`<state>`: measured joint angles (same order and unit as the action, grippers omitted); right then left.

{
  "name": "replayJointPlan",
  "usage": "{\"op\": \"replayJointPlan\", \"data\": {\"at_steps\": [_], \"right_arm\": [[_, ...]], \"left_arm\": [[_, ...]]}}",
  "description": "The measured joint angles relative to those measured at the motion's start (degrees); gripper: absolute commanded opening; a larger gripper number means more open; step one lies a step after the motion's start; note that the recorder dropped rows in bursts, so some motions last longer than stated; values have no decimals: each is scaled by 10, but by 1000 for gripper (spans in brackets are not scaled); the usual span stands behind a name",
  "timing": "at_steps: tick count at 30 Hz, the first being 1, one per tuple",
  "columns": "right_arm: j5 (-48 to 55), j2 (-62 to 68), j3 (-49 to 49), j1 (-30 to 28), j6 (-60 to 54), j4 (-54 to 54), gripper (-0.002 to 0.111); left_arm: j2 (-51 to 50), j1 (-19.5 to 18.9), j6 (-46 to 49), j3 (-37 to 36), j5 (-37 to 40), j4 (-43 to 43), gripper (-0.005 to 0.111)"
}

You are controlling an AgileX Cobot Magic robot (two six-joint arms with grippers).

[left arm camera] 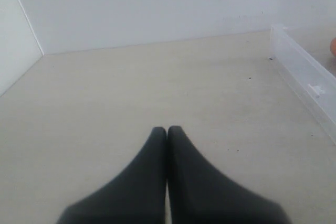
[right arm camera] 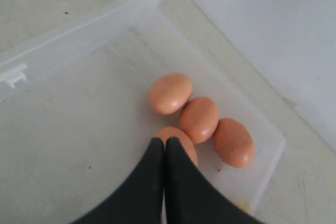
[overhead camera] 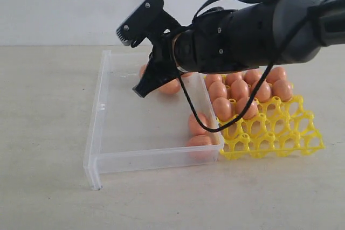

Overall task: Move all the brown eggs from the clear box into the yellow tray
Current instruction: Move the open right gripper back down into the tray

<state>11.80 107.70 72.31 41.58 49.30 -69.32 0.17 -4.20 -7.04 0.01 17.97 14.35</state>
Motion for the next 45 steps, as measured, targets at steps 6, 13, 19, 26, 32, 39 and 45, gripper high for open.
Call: {"op": "replayJointPlan", "data": {"at_steps": [6, 13, 19, 26, 32, 39, 45], "right_arm": [[171, 48, 105, -10, -324, 315, 0], [485, 147, 356, -39, -654, 595, 0], [513, 234, 500, -47, -752, 607, 0], [422, 294, 523, -48, -781, 609, 31], [413, 297, 526, -49, -820, 608, 75], [408, 299, 523, -49, -801, 603, 71], [362, 300, 480, -56, -799, 600, 71]], "left_arm": [[0, 0, 0, 0, 0, 0, -4], [0, 0, 0, 0, 0, 0, -4], [0, 0, 0, 0, 0, 0, -4], [0, 0, 0, 0, 0, 0, -4], [0, 0, 0, 0, 0, 0, -4], [0, 0, 0, 0, 0, 0, -4], [0, 0, 0, 0, 0, 0, -4]]}}
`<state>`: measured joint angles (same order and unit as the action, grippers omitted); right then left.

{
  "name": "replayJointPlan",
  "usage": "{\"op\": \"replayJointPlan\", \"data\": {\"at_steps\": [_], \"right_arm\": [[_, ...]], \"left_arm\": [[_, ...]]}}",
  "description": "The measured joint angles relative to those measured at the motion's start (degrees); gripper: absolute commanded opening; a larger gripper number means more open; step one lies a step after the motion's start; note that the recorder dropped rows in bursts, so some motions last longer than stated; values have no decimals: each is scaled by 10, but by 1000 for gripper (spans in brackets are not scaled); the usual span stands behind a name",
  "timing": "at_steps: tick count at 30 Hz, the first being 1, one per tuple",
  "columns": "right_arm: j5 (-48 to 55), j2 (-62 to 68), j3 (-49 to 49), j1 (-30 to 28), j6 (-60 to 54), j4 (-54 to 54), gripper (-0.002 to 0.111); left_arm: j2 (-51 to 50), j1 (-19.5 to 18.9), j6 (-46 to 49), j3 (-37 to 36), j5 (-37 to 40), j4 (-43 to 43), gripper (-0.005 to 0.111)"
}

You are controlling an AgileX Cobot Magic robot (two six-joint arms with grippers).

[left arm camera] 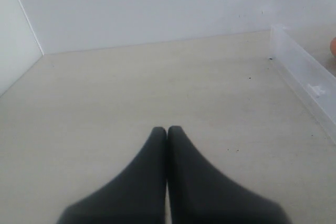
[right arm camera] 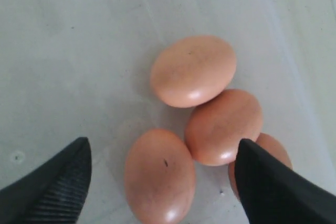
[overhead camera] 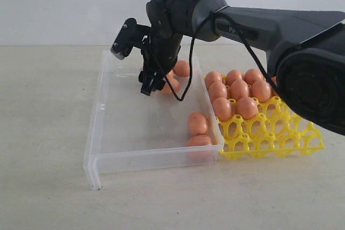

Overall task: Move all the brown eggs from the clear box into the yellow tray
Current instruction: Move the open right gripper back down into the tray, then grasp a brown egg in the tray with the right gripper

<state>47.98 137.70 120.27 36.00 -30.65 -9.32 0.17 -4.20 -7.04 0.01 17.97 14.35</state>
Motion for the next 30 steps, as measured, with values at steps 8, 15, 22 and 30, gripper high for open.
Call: {"op": "replayJointPlan", "data": {"at_steps": [8, 15, 22, 30], "right_arm": [[-12, 4, -17, -28, 21, -2, 71], [-36, 4, -18, -41, 27, 31, 71], [-38, 4, -18, -46, 11, 54, 71], [-42, 22, -18, -47, 7, 85, 71]], "left_arm": [[0, 0, 0, 0, 0, 0, -4], [0, 0, 0, 0, 0, 0, -4], [0, 0, 0, 0, 0, 0, -4], [0, 0, 0, 0, 0, 0, -4]]}}
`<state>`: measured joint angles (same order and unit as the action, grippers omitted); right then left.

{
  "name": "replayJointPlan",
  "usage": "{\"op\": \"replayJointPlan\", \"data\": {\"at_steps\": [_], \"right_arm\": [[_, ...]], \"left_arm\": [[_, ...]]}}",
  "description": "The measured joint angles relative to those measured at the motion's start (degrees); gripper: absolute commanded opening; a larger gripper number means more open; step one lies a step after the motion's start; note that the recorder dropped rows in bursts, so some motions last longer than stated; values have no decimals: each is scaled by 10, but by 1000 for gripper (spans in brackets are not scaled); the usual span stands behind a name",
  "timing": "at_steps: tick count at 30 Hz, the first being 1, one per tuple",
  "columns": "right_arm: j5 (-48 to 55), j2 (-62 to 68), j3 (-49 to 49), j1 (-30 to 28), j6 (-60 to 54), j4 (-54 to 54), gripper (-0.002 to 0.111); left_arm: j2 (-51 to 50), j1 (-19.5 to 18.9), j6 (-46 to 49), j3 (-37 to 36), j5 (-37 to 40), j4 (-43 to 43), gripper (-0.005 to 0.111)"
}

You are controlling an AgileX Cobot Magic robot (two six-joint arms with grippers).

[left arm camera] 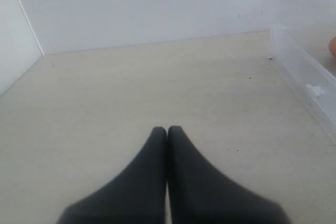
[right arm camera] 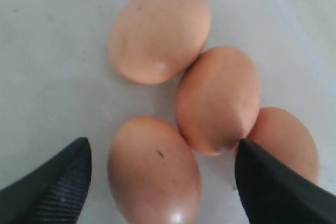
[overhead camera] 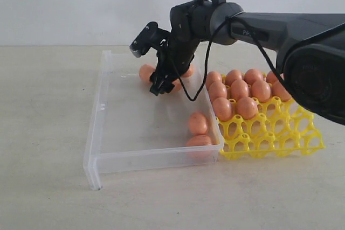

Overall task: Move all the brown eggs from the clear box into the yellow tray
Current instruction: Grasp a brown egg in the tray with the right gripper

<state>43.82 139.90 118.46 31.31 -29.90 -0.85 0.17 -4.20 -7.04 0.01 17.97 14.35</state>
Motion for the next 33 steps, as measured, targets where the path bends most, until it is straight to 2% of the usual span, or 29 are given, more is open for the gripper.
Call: {"op": "replayJointPlan", "data": {"at_steps": [3, 6, 9, 10, 11, 19, 23, 27, 29, 33], "right_arm": [[-5, 10, 0, 0, -1, 12, 70], [-10, 13, 0, -1, 2, 15, 56], [-10, 15, 0, -1, 22, 16, 22], [-11, 16, 0, -1, 31, 16, 7], [-11, 16, 0, -1, 39, 16, 0], [23, 12, 0, -1, 55, 16, 1], [121, -4, -1, -1, 68, 49, 1], [200, -21, -3, -4, 79, 139, 1], [193, -29, -5, -4, 78, 180, -1], [114, -67, -47, -5, 76, 271, 0]], "left_arm": [[0, 0, 0, 0, 0, 0, -4], [0, 0, 0, 0, 0, 0, -4], [0, 0, 0, 0, 0, 0, -4], [0, 0, 0, 0, 0, 0, -4], [0, 0, 0, 0, 0, 0, -4], [0, 0, 0, 0, 0, 0, -4], [0, 0, 0, 0, 0, 0, -4], [0, 0, 0, 0, 0, 0, -4], [0, 0, 0, 0, 0, 0, -4], [0, 0, 0, 0, 0, 0, -4]]}}
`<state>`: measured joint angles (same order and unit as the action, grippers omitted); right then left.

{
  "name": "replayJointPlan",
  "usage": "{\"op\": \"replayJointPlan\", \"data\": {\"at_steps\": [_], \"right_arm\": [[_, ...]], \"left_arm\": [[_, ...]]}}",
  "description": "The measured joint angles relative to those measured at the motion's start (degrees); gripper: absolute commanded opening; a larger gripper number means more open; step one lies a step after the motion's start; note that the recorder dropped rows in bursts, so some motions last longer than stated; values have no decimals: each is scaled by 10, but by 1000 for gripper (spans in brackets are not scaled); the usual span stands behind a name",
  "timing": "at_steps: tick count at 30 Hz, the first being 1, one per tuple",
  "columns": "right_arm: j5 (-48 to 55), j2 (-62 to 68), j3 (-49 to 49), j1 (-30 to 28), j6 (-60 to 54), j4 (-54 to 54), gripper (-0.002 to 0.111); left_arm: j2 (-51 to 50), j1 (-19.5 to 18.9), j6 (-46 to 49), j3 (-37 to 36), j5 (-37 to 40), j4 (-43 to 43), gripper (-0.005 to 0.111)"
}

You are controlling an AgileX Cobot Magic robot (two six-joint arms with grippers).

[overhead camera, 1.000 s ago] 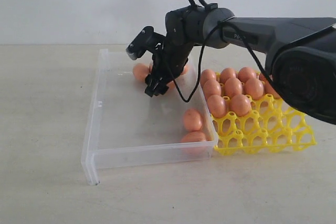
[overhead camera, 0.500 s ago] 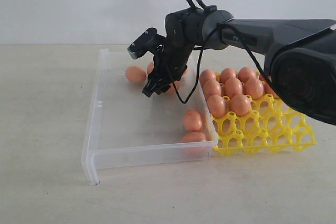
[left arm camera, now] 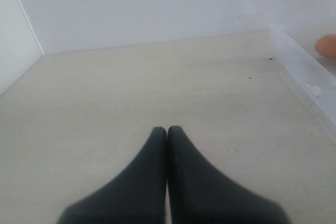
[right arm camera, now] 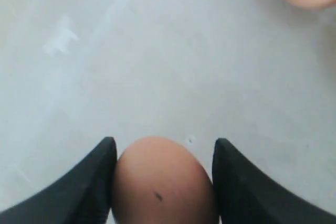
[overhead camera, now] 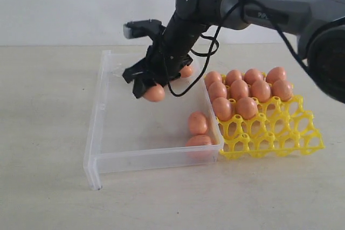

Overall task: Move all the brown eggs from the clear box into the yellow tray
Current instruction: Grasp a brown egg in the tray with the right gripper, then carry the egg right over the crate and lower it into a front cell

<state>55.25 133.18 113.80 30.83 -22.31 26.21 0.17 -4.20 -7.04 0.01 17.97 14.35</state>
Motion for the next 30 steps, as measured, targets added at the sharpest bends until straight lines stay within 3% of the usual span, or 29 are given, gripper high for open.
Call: {"op": "replayJointPlan", "data": {"at_steps": [5, 8, 12, 15, 18, 20, 22, 25, 27, 30], "right_arm": [[-158, -120, -164, -1, -36, 68, 0], [-312, -224, -354, -1, -84, 99, 0], [-684, -387, -612, 9, -170, 140, 0], [-1006, -451, -732, -10, -62, 135, 0], [-1099, -458, -781, -97, 135, 103, 0], [-1066, -442, -779, -181, 296, -22, 0], [-1068, -406, -761, -271, 464, -234, 0], [-1168, -318, -698, -396, 717, -558, 0], [-1215, -267, -652, -451, 820, -710, 0], [-1233, -219, -619, -500, 886, -865, 0]], "left_arm": [[0, 0, 0, 0, 0, 0, -4], [0, 0, 0, 0, 0, 0, -4], [0, 0, 0, 0, 0, 0, -4], [0, 0, 0, 0, 0, 0, -4], [0, 0, 0, 0, 0, 0, -4], [0, 0, 0, 0, 0, 0, -4], [0, 0, 0, 0, 0, 0, -4], [0, 0, 0, 0, 0, 0, -4], [0, 0, 0, 0, 0, 0, -4], [0, 0, 0, 0, 0, 0, -4]]}}
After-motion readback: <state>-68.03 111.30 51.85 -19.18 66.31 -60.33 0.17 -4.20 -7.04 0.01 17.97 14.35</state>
